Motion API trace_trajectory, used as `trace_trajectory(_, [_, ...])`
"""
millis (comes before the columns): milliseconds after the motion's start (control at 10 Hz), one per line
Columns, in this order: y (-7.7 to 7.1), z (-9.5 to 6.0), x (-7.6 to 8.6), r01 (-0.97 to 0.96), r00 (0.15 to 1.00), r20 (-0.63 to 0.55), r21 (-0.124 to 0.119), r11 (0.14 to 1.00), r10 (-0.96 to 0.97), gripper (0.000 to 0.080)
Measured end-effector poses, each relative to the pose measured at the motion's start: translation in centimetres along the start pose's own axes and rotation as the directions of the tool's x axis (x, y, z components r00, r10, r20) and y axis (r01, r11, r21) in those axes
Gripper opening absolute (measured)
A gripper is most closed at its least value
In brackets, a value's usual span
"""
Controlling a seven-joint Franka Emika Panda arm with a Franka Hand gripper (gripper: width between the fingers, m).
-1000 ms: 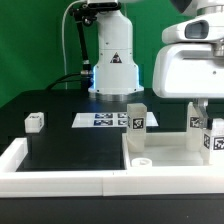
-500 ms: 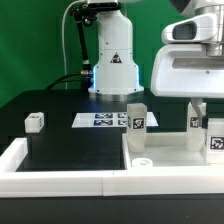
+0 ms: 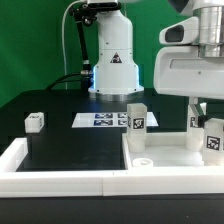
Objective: Assemble square table
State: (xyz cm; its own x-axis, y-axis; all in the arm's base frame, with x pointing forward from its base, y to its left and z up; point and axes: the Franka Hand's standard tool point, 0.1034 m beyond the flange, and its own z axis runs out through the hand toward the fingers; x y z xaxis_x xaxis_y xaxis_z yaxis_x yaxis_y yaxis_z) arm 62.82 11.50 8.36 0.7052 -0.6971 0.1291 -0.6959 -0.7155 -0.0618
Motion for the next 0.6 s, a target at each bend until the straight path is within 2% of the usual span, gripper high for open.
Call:
trace_trajectory(200, [0.23, 0.05, 0.01, -0.248, 0.969, 0.008, -0.011, 0.969, 0.248, 0.0290])
trace_trajectory(300, [0.27, 0.09, 0.08, -0.352, 0.936, 0.011, -0.033, 0.936, 0.352, 0.0290])
trace_trajectory(600, [0.48, 0.12, 0.27, -0.505, 0.862, 0.011, -0.038, 0.862, 0.506, 0.0290])
